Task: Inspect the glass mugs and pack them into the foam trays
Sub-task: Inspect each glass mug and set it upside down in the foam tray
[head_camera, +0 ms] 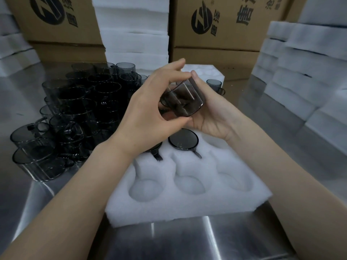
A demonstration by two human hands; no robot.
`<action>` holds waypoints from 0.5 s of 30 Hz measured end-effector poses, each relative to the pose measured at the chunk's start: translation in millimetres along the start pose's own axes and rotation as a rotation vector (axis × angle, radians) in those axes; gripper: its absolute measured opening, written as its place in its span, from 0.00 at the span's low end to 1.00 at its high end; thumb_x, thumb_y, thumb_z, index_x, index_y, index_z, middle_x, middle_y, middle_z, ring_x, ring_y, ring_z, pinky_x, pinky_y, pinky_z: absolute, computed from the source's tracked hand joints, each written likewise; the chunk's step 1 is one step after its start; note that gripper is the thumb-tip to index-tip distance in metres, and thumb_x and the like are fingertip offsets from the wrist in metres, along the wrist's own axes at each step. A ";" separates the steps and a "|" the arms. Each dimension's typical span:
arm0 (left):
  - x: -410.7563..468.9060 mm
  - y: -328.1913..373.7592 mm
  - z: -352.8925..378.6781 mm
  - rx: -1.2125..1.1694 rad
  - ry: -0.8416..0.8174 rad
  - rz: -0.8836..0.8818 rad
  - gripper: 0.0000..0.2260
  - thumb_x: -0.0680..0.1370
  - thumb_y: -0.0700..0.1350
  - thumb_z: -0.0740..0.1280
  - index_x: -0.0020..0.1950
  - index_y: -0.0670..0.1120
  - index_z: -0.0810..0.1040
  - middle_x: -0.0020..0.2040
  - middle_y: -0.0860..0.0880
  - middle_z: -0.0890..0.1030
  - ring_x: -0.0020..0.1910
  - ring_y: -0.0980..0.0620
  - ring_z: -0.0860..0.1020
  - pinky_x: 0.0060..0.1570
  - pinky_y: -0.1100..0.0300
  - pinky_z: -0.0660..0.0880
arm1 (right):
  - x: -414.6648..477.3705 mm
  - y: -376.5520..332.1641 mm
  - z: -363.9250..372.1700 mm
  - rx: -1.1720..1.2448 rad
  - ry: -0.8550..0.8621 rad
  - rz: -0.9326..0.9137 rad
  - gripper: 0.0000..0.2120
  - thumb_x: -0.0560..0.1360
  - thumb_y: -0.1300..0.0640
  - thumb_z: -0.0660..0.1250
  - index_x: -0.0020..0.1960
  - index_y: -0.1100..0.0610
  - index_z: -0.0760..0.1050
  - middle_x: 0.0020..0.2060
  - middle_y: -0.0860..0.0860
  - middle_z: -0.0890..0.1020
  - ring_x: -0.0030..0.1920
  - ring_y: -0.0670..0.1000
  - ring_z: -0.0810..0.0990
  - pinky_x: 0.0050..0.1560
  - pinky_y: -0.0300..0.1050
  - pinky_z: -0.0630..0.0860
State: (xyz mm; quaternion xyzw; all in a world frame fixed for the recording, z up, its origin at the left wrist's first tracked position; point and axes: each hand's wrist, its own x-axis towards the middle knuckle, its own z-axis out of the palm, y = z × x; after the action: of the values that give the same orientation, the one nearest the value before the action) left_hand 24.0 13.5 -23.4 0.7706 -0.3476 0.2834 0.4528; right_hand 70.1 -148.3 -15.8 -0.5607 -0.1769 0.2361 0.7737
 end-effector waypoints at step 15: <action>2.6 -7.1 1.3 0.142 -0.026 -0.242 0.40 0.68 0.46 0.78 0.76 0.51 0.63 0.75 0.53 0.67 0.71 0.63 0.65 0.66 0.76 0.59 | -1.4 4.1 2.6 -0.099 0.168 -0.257 0.06 0.79 0.53 0.64 0.51 0.55 0.72 0.41 0.51 0.84 0.39 0.53 0.83 0.37 0.51 0.81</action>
State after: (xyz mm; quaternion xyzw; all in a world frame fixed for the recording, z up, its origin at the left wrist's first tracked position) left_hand 31.3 14.1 -25.6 0.8405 -0.2373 0.2406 0.4234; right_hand 66.9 -146.0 -19.0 -0.5887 -0.1932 0.0781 0.7810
